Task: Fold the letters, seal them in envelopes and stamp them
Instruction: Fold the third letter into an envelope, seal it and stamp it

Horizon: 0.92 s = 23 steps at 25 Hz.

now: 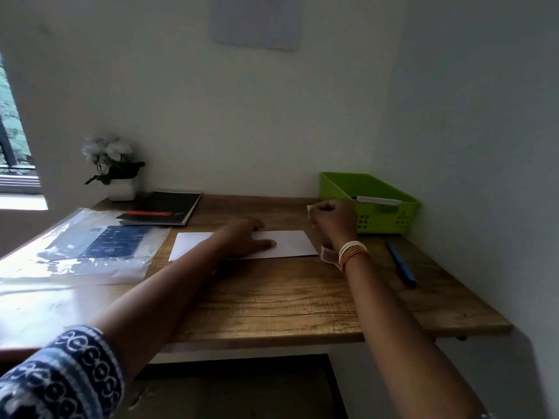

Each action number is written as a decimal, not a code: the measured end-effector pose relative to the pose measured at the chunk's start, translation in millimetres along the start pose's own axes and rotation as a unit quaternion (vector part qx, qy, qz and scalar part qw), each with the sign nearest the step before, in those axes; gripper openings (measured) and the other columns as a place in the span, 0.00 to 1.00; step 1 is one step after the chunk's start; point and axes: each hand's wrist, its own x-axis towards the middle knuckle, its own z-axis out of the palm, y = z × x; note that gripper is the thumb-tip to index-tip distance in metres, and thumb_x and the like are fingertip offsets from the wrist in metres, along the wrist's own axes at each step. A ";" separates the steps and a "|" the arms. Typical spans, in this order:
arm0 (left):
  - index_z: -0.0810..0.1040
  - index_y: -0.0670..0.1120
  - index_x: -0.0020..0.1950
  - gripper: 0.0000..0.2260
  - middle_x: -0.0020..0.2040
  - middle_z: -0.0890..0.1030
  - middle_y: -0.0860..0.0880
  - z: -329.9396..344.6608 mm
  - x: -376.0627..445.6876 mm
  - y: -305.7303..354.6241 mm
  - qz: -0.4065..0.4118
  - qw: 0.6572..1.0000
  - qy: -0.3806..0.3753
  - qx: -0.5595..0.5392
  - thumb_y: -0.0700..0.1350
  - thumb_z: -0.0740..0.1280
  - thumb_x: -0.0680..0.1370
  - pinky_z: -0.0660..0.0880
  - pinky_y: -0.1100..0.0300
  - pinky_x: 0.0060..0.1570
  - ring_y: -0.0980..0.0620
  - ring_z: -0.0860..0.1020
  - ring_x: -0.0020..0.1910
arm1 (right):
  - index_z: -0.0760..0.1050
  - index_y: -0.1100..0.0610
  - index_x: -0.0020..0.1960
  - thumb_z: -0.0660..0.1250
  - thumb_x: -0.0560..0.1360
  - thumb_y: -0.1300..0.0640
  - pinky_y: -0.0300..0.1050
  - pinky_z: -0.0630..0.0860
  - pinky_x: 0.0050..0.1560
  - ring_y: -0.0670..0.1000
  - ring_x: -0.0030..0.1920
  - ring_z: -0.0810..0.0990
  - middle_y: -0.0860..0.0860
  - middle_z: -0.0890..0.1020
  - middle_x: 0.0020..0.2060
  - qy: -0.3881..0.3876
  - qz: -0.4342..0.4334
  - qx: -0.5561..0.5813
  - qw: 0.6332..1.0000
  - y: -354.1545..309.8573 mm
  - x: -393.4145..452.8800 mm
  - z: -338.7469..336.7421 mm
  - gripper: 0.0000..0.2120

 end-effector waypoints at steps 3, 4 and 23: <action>0.72 0.49 0.69 0.32 0.69 0.72 0.47 1.1 2.5 -4.6 0.007 1.000 0.020 0.023 0.65 0.67 0.70 0.70 0.53 0.62 0.48 0.72 0.65 | 0.83 0.60 0.39 0.73 0.70 0.57 0.40 0.74 0.41 0.48 0.38 0.80 0.51 0.83 0.35 -0.086 -0.086 -0.163 0.979 7.7 0.7 2.1 0.05; 0.73 0.51 0.67 0.32 0.68 0.72 0.48 1.9 3.3 -5.0 0.010 0.999 0.021 0.035 0.67 0.67 0.69 0.71 0.53 0.61 0.48 0.72 0.65 | 0.83 0.60 0.40 0.73 0.70 0.57 0.41 0.75 0.42 0.49 0.40 0.81 0.52 0.84 0.37 -0.124 -0.104 -0.208 0.965 9.5 3.1 1.7 0.06; 0.73 0.53 0.62 0.30 0.67 0.72 0.46 5.4 12.1 -14.6 0.003 0.998 0.028 0.048 0.70 0.67 0.67 0.65 0.46 0.64 0.45 0.68 0.66 | 0.85 0.57 0.44 0.71 0.70 0.57 0.36 0.71 0.41 0.49 0.44 0.83 0.52 0.86 0.43 -0.216 -0.228 -0.353 0.881 2.9 10.2 7.4 0.05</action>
